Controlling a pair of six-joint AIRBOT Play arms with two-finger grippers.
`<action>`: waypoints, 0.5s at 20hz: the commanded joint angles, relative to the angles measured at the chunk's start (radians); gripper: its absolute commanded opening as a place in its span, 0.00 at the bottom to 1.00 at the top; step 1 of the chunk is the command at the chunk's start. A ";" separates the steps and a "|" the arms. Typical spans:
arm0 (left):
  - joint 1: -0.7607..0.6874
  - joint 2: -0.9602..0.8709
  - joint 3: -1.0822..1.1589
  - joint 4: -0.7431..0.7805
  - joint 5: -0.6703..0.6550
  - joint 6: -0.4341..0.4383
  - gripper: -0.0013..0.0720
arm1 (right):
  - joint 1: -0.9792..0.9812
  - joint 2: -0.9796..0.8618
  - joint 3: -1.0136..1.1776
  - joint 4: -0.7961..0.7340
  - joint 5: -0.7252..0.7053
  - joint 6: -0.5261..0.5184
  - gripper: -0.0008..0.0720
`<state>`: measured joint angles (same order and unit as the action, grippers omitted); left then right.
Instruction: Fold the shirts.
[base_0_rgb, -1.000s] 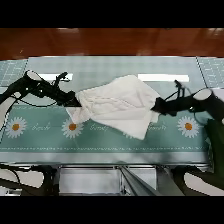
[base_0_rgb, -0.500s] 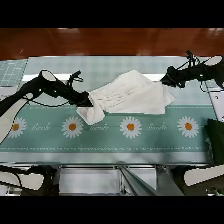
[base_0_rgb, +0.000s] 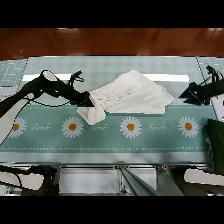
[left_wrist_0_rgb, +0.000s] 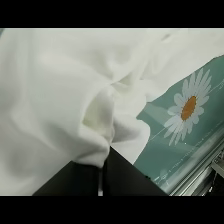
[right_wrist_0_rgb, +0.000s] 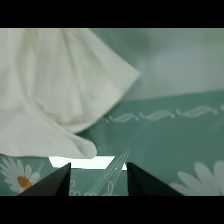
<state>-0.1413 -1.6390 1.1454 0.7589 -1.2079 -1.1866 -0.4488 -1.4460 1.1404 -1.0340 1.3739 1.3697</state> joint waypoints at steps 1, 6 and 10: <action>-0.001 0.001 0.000 0.000 0.005 -0.004 0.05 | -0.069 0.094 -0.227 0.120 -0.016 -0.131 0.58; -0.002 0.001 0.000 0.000 0.004 -0.005 0.05 | 0.000 0.009 -0.267 0.169 -0.080 -0.172 0.59; -0.002 0.001 0.000 0.000 0.005 -0.013 0.05 | 0.066 -0.068 -0.267 0.205 -0.145 -0.190 0.59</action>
<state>-0.1432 -1.6390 1.1454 0.7593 -1.2041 -1.1934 -0.4229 -1.4685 0.8845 -0.8696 1.2812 1.2045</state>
